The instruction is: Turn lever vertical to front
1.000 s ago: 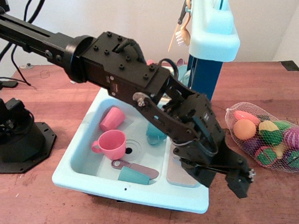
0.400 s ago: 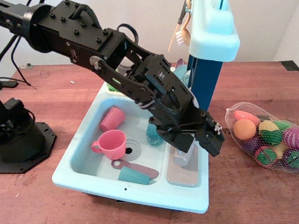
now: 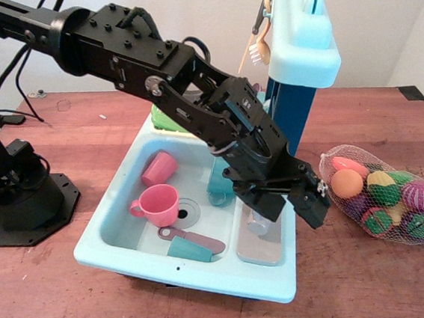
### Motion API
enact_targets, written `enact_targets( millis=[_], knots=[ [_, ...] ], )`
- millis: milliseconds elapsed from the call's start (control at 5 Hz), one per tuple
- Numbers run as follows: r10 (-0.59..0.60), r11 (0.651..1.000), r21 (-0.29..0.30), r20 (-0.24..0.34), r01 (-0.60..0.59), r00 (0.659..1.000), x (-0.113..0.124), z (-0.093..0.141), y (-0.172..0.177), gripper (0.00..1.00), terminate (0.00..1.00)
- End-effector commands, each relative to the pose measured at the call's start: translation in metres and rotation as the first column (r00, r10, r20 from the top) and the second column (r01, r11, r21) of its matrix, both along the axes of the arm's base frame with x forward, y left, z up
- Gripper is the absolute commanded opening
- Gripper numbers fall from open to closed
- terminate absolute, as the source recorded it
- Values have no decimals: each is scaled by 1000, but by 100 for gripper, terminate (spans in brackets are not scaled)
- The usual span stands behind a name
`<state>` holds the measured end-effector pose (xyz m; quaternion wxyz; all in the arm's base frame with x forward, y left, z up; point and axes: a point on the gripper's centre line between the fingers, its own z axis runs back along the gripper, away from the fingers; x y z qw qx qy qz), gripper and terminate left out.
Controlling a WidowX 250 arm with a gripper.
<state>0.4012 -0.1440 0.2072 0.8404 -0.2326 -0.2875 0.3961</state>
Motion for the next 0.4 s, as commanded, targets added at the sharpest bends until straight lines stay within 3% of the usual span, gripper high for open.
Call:
enact_targets(
  millis=[0,200],
  knots=[
    [0,1000,-7,-7,0,1000,0,0,12,100,0],
    [-5,1000,-25,-14,4,1000,-15,-12,8,100,0]
  ],
)
